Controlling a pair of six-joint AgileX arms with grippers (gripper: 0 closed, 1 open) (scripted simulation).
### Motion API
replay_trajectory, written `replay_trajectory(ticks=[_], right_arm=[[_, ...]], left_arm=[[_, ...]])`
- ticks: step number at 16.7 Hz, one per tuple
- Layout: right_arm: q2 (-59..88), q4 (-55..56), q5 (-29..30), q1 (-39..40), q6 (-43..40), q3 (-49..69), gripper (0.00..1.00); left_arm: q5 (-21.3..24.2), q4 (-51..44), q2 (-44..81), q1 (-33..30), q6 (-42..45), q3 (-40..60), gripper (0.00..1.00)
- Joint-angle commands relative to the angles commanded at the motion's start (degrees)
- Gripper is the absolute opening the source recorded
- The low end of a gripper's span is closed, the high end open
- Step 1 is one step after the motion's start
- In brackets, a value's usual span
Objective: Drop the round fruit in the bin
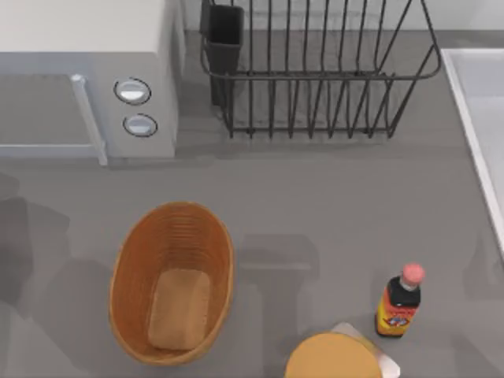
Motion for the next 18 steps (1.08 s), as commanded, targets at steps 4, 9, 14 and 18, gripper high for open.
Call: replay_trajectory(ticks=[4,9,14,18], right_arm=[[0.00,0.00,0.00,0.00,0.00,0.00,1.00],[0.00,0.00,0.00,0.00,0.00,0.00,1.00],[0.00,0.00,0.00,0.00,0.00,0.00,1.00],[0.00,0.00,0.00,0.00,0.00,0.00,1.00]], left_arm=[[0.00,0.00,0.00,0.00,0.00,0.00,0.47],[0.00,0.00,0.00,0.00,0.00,0.00,0.10],[0.00,0.00,0.00,0.00,0.00,0.00,0.00],[0.00,0.00,0.00,0.00,0.00,0.00,0.00]])
